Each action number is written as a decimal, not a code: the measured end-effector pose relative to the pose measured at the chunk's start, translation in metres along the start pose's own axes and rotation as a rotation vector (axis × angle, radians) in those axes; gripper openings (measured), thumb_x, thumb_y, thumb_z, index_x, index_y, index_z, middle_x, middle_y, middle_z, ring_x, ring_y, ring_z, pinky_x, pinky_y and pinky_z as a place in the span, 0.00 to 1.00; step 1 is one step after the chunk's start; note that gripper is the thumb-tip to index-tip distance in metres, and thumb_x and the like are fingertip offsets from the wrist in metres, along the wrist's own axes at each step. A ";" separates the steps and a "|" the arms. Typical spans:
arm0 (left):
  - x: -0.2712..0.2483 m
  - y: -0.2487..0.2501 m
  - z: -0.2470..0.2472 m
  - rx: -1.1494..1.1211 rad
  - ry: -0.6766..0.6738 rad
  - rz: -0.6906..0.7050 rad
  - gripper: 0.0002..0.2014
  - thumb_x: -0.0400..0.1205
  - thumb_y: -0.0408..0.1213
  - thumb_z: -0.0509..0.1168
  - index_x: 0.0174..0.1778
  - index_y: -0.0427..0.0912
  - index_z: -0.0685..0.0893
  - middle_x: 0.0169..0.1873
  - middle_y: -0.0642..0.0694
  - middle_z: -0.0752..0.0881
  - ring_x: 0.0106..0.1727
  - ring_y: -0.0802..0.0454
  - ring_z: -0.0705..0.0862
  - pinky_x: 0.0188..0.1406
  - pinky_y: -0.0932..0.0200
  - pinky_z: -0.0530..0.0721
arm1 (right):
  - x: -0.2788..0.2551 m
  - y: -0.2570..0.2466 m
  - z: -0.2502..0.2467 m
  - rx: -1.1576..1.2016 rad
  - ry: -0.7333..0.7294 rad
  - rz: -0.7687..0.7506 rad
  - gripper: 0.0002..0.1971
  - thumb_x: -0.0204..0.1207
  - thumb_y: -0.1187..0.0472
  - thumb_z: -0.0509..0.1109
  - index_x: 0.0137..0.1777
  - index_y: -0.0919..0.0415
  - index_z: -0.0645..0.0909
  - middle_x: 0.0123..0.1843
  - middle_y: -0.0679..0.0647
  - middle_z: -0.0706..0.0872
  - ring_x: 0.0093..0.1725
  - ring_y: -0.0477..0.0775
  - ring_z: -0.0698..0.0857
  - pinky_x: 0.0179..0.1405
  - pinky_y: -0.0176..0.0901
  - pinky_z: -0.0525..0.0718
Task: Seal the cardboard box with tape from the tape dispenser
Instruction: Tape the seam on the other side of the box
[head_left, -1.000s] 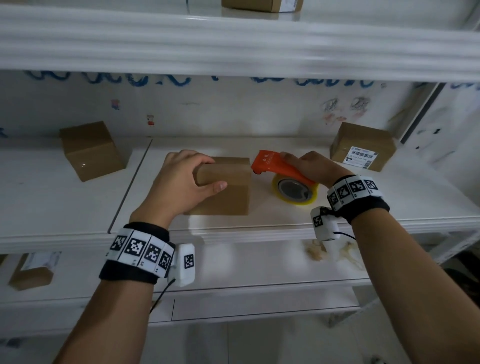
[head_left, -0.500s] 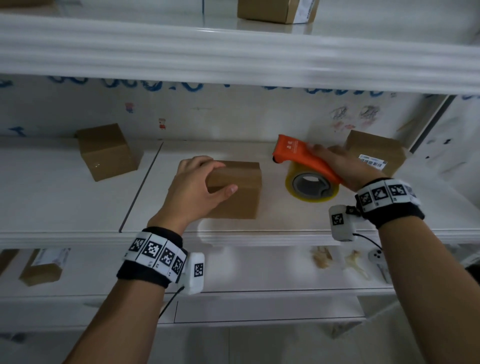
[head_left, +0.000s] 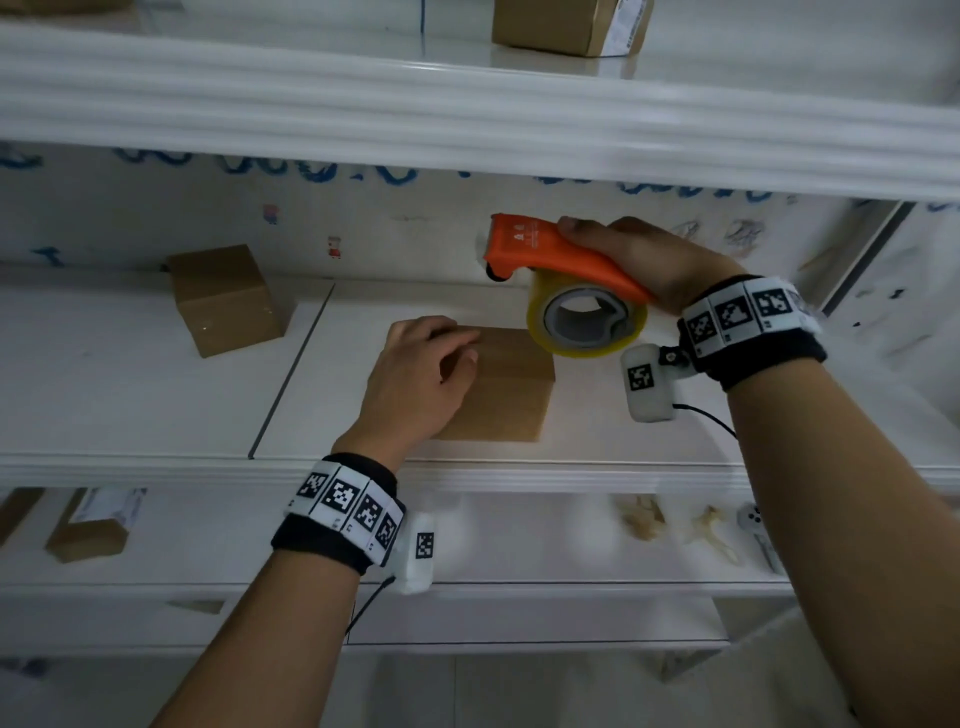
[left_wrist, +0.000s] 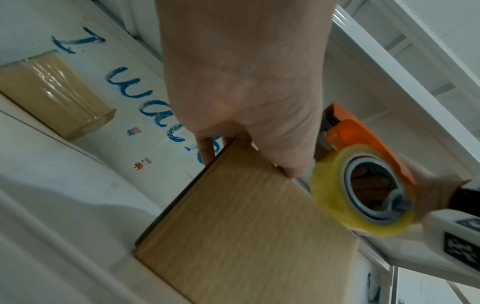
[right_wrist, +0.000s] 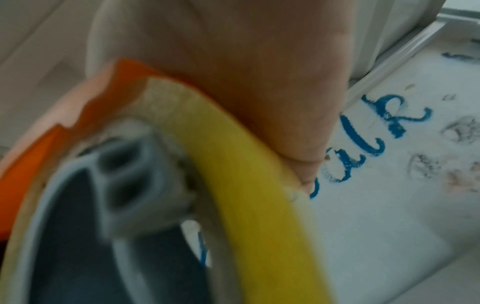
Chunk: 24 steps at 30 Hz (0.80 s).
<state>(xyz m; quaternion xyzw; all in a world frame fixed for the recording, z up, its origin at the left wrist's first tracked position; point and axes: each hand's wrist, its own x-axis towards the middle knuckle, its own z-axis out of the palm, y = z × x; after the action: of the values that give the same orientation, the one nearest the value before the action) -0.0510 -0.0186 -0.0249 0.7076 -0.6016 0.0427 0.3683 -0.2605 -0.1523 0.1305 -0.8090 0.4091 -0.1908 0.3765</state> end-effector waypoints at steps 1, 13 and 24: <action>0.000 0.002 0.002 -0.006 0.010 0.005 0.19 0.90 0.51 0.61 0.74 0.54 0.88 0.69 0.54 0.84 0.74 0.51 0.72 0.67 0.53 0.78 | 0.004 -0.003 0.004 0.008 -0.017 0.004 0.27 0.80 0.31 0.66 0.51 0.56 0.87 0.45 0.59 0.93 0.41 0.55 0.91 0.54 0.47 0.89; -0.015 -0.009 0.004 -0.537 0.020 -0.324 0.37 0.83 0.51 0.76 0.88 0.47 0.72 0.85 0.52 0.72 0.84 0.55 0.69 0.82 0.55 0.71 | 0.047 -0.035 0.050 -0.225 -0.234 0.030 0.37 0.70 0.19 0.63 0.47 0.55 0.88 0.40 0.55 0.92 0.40 0.55 0.88 0.56 0.51 0.85; -0.025 -0.023 -0.003 -0.637 -0.040 -0.214 0.25 0.84 0.46 0.75 0.79 0.57 0.81 0.72 0.64 0.82 0.73 0.68 0.78 0.77 0.57 0.78 | 0.057 -0.051 0.052 -0.474 -0.234 0.056 0.28 0.76 0.29 0.59 0.44 0.54 0.86 0.42 0.59 0.89 0.41 0.58 0.84 0.51 0.52 0.78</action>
<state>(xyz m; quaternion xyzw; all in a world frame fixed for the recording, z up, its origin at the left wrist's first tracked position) -0.0363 0.0036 -0.0455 0.6168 -0.5140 -0.2006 0.5614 -0.1684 -0.1549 0.1355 -0.8796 0.4182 0.0160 0.2263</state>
